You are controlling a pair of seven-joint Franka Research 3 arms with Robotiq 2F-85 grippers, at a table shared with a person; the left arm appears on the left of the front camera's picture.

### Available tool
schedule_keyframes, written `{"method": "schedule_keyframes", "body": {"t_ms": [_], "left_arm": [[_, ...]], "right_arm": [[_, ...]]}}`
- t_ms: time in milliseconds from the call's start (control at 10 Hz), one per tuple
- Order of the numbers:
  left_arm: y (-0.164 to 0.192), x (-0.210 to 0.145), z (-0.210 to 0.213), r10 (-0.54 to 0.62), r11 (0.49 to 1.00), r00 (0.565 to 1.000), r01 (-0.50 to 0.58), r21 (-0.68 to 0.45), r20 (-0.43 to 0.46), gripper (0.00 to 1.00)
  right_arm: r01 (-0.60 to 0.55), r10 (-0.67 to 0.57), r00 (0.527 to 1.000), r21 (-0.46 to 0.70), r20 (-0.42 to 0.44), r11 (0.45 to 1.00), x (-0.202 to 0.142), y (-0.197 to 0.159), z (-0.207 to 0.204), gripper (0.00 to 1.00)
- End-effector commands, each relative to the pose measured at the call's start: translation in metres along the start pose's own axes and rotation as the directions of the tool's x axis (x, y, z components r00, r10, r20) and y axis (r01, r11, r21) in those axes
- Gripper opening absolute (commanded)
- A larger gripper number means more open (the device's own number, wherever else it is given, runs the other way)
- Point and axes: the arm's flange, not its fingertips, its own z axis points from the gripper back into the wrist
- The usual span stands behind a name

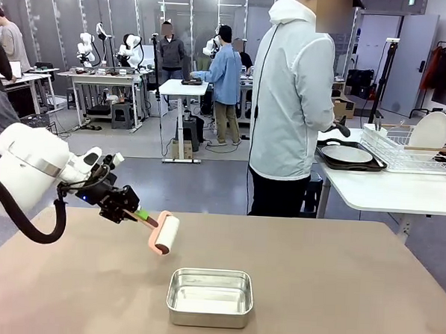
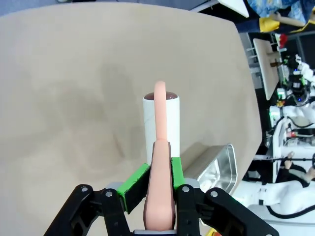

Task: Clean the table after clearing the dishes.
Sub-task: When the right (or left) Handle tray is removed, use the right hand (or left hand) to clean the right (or left) side of the table with the Lint Roller.

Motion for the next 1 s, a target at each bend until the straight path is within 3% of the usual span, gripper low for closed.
{"method": "schedule_keyframes", "body": {"t_ms": [0, 200, 400, 500, 900], "left_arm": [[0.028, -0.006, -0.005, 0.112, 0.992, 0.994, -0.111, -0.060, 0.015, 0.23], [0.050, -0.011, -0.008, 0.200, 0.977, 0.980, -0.199, -0.071, 0.011, 0.23], [0.069, -0.007, -0.014, 0.225, 0.973, 0.974, -0.225, -0.052, -0.009, 0.23], [0.083, -0.006, -0.019, 0.209, 0.978, 0.978, -0.209, 0.019, -0.008, 0.23], [0.123, -0.003, -0.002, 0.236, 0.969, 0.972, -0.236, 0.076, 0.008, 0.23]], "right_arm": [[-0.009, 0.009, 1.000, 0.002, -0.012, 1.000, -0.002, 0.003, 0.000, 1.00], [-0.009, 0.009, 1.000, 0.002, -0.012, 1.000, -0.002, 0.003, 0.000, 1.00], [-0.009, 0.009, 1.000, 0.002, -0.012, 1.000, -0.002, 0.003, 0.000, 1.00], [-0.009, 0.009, 1.000, 0.002, -0.012, 1.000, -0.002, 0.003, 0.000, 1.00], [-0.009, 0.009, 1.000, 0.002, -0.012, 1.000, -0.002, 0.003, 0.000, 1.00]]}}
